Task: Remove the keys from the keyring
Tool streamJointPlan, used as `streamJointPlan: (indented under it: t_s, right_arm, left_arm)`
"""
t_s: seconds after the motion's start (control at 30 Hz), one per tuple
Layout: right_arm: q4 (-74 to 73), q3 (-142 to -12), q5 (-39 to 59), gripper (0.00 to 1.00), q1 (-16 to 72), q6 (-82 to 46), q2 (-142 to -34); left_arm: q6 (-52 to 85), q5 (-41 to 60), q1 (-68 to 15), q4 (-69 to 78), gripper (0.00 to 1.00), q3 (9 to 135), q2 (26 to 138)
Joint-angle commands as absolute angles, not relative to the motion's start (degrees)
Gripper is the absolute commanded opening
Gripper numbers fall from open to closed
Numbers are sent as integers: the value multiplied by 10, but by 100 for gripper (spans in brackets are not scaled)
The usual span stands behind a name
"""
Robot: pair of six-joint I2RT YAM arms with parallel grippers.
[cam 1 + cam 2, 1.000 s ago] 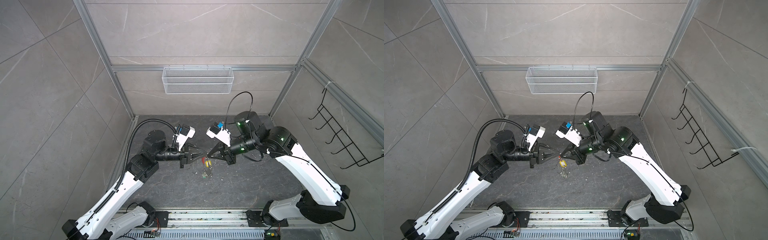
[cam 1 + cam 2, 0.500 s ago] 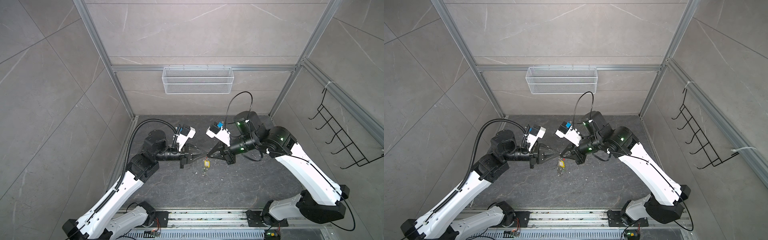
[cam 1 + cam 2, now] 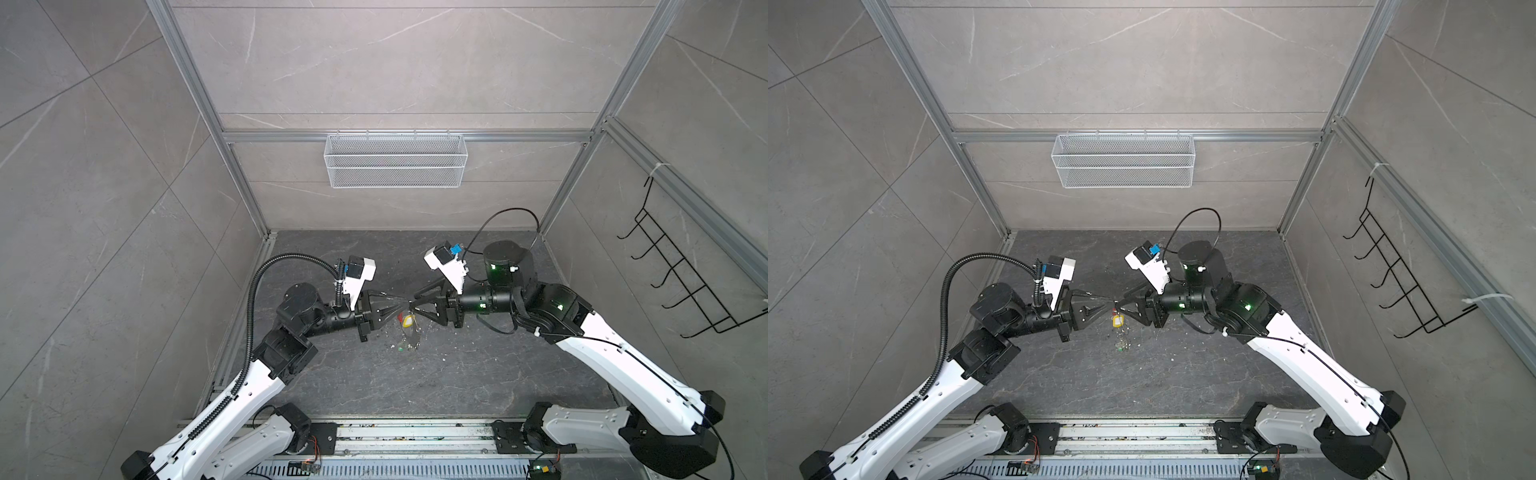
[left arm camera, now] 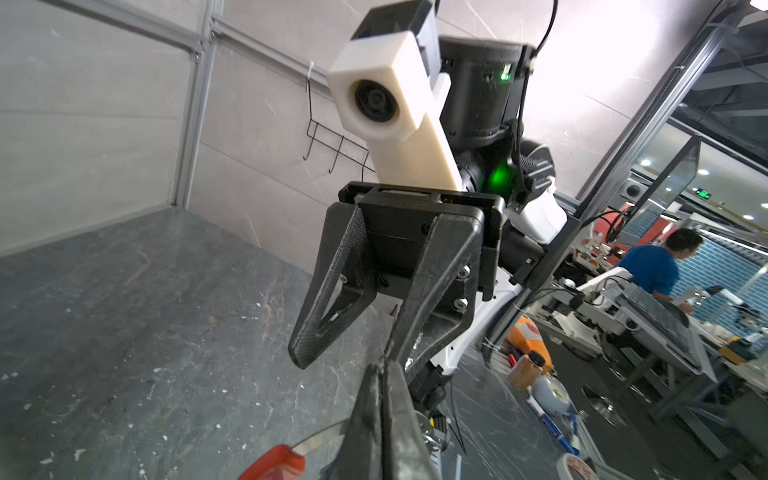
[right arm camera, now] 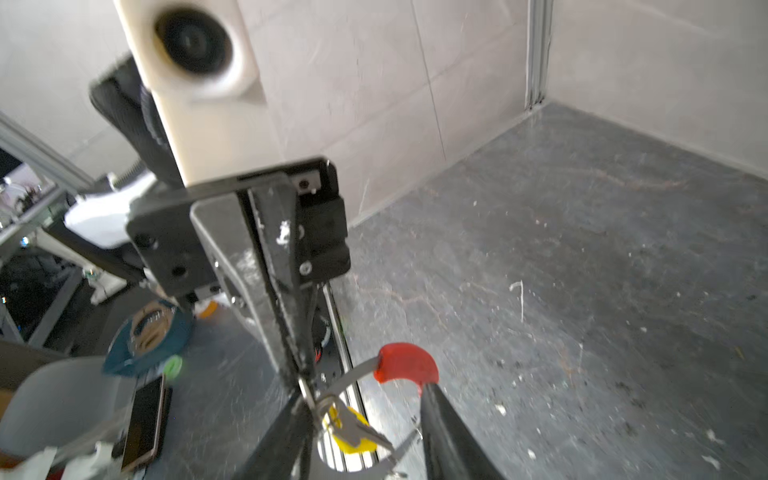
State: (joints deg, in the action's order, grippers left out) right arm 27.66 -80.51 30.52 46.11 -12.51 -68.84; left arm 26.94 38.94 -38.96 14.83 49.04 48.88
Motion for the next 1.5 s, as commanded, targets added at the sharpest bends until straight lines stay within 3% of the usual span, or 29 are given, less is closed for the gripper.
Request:
streamJointPlan:
  t_s: [0.0, 0.23, 0.37, 0.53, 1.17, 1.47]
  right_arm:
    - [91, -775, 316, 46, 467, -208, -669]
    - [-30, -746, 354, 46, 467, -271, -678]
    - [-38, -752, 360, 40, 466, -275, -682]
    - [-62, -749, 381, 38, 467, -277, -674]
    - [0, -738, 363, 22, 467, -256, -655]
    - [15, -731, 343, 25, 465, -251, -655]
  left_arm:
    - [284, 300, -396, 278, 0, 470, 479]
    - [279, 267, -400, 355, 0, 455, 486]
    - [278, 268, -399, 372, 0, 455, 496]
    - [272, 261, -399, 383, 0, 451, 499]
    - [263, 264, -399, 368, 0, 459, 488]
    - [256, 265, -400, 356, 0, 463, 483]
